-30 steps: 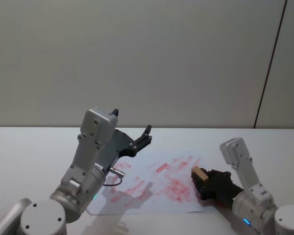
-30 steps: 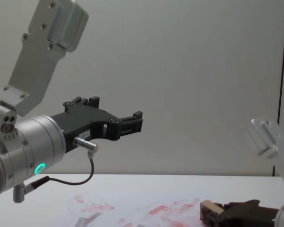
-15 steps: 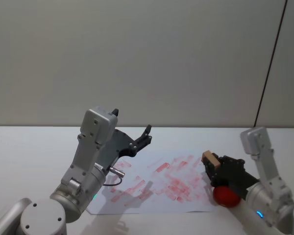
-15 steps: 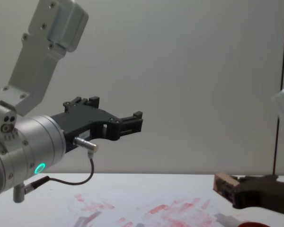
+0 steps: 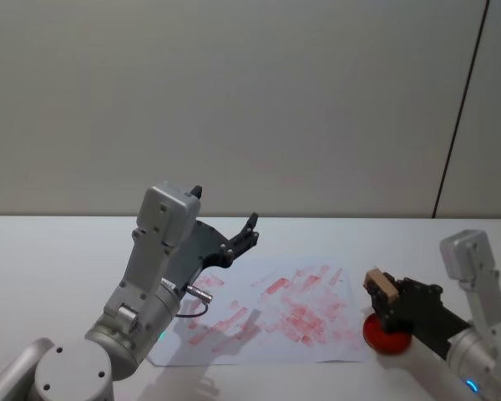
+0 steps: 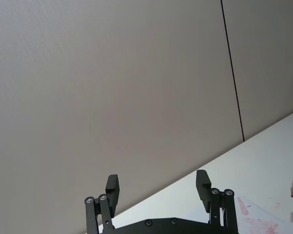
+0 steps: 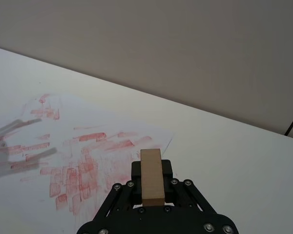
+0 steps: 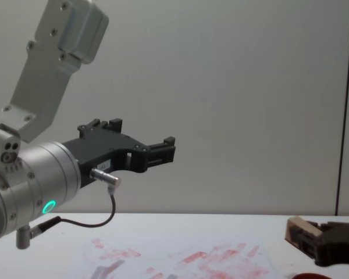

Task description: Use the one hand to pick up the stamp and affix it onto the A4 paper.

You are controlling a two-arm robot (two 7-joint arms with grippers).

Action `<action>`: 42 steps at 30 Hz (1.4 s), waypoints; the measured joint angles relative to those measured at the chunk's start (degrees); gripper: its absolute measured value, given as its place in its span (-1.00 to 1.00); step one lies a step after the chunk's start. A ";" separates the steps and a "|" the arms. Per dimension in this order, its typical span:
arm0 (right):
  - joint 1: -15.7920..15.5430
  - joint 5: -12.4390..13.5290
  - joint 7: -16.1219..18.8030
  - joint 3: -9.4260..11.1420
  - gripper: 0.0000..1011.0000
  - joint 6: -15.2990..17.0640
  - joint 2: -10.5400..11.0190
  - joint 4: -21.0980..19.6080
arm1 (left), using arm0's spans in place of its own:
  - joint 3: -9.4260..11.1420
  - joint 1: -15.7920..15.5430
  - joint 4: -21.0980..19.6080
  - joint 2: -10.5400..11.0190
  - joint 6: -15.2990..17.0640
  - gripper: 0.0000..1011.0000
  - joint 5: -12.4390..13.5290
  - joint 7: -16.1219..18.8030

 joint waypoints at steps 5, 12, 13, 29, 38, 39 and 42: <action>-1.49 0.38 0.07 0.37 -0.57 0.20 1.08 -1.20 | 0.00 0.00 0.00 0.00 0.00 0.98 0.00 0.00; -3.19 0.78 0.21 0.79 -0.57 0.60 2.30 -2.30 | 0.00 0.00 0.00 0.00 0.00 0.98 0.00 0.00; -3.31 0.80 0.23 0.83 -0.57 0.63 2.42 -2.36 | 0.00 0.00 0.00 0.00 0.00 0.98 0.00 0.00; -4.36 0.56 0.74 1.01 -0.55 1.13 3.21 -1.74 | 0.00 0.00 0.00 0.00 0.00 0.98 0.00 0.00; -4.19 0.36 0.87 0.90 -0.09 1.38 3.06 -1.03 | 0.00 0.00 0.00 0.00 0.00 0.98 0.00 0.00; -4.17 0.37 0.87 0.90 -0.04 1.38 3.04 -1.02 | 0.00 0.00 0.00 0.00 0.00 0.98 0.00 0.00; -4.09 0.54 0.85 0.90 0.15 1.28 2.98 -1.05 | 0.00 0.00 0.00 0.00 0.00 0.98 0.00 0.00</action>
